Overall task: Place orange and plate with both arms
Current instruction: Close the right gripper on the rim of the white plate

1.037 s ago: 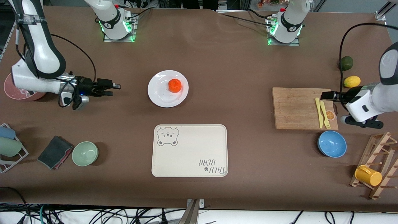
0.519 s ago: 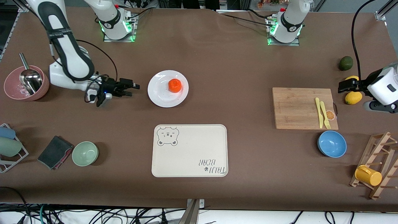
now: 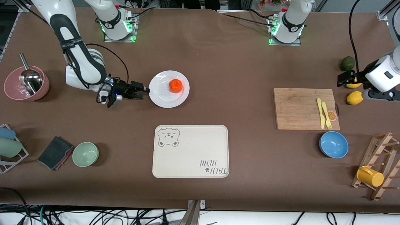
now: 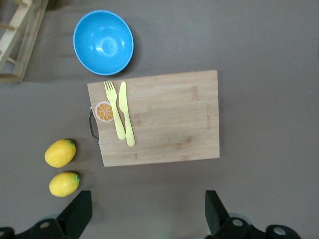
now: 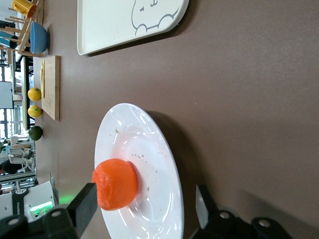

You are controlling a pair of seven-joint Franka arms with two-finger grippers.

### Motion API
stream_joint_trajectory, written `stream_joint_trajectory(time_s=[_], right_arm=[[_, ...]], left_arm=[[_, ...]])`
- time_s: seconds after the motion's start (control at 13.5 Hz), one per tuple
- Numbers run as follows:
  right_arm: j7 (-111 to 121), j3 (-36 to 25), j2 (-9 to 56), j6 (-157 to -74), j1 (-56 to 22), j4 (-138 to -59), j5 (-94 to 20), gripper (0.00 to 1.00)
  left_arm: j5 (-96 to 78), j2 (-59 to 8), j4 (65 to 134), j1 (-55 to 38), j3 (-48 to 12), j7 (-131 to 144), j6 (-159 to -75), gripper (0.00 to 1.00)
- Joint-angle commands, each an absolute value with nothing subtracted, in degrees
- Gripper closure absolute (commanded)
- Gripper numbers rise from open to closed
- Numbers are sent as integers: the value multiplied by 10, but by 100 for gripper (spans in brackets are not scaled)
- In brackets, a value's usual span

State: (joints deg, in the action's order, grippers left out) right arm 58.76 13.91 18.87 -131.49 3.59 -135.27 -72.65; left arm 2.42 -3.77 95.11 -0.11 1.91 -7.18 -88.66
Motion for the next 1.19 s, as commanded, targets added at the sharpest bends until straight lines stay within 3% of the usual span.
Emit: stream_joint_trajectory(time_s=[0.0, 0.22, 0.52, 1.11], right_arm=[[608, 147, 187, -1322, 41, -1361, -745, 24], [627, 147, 191, -1325, 42, -1374, -758, 34], [667, 147, 203, -1339, 47, -1386, -787, 36], [696, 148, 217, -1346, 46, -1395, -825, 51]], left_arm=[[-10, -25, 960, -8, 31, -83, -873, 0], [-8, -31, 955, -2, 26, -81, -862, 0], [-7, -38, 952, -4, 25, -82, -855, 0], [-7, -39, 951, -7, 25, -78, -853, 0]])
